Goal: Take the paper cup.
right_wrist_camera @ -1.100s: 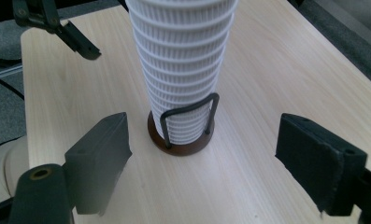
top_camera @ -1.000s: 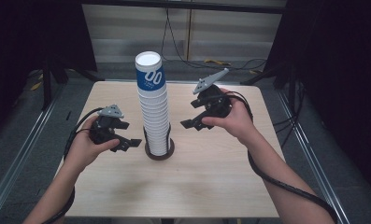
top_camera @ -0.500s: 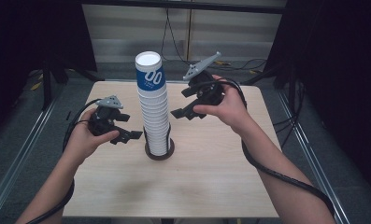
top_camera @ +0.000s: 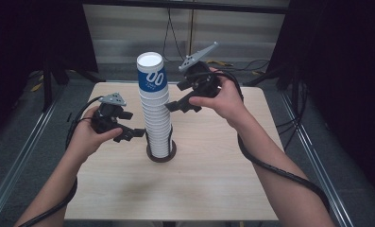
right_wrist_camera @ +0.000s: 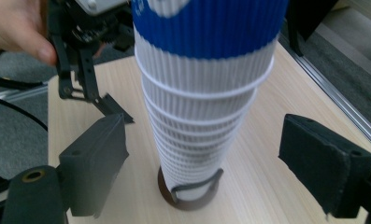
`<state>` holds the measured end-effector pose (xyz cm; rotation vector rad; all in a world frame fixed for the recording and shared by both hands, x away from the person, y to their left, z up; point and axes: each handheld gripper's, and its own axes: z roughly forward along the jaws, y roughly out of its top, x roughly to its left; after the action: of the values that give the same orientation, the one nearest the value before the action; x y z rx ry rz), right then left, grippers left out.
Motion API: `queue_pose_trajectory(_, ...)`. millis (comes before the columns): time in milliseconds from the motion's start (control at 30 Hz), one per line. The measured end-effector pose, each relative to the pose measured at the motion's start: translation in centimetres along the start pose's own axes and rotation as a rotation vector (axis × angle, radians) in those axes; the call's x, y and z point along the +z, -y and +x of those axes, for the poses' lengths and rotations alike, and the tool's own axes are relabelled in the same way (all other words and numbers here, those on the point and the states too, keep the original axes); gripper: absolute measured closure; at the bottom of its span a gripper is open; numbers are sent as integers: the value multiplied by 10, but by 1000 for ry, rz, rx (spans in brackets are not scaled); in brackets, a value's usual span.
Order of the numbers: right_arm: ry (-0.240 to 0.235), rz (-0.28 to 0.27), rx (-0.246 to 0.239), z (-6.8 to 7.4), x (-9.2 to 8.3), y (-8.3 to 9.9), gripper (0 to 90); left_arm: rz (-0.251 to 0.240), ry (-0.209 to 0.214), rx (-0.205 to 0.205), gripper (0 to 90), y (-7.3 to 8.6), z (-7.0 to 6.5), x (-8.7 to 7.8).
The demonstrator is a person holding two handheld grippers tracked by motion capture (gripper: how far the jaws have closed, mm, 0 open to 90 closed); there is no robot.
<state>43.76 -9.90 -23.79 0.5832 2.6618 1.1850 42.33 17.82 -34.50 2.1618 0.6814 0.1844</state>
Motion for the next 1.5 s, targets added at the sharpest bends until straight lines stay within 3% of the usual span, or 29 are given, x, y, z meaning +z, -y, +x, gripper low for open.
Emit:
queue_pose_trajectory(267, 4, -26, 10, 0, 6, -14, 127, 5, 5, 21, 159, -5, 0, -1)
queue_pose_trajectory(467, -10, -48, 36, 0, 9, -24, 125, 1, 13, 7, 159, -9, 3, 0)
queue_pose_trajectory(833, 26, -56, 55, 5, 21, -40, 121, -32, 10, 8, 159, -23, 3, -5)
queue_pose_trajectory(900, 34, -52, 54, 6, 23, -41, 121, -22, 11, 26, 159, -24, 3, -5)
queue_pose_trajectory(1267, 45, -74, 79, 5, 33, -40, 142, -57, 9, 27, 159, -29, 1, -7)
queue_pose_trajectory(1500, 54, -52, 68, 6, 34, -40, 150, -86, 12, 38, 159, -39, 0, -13)
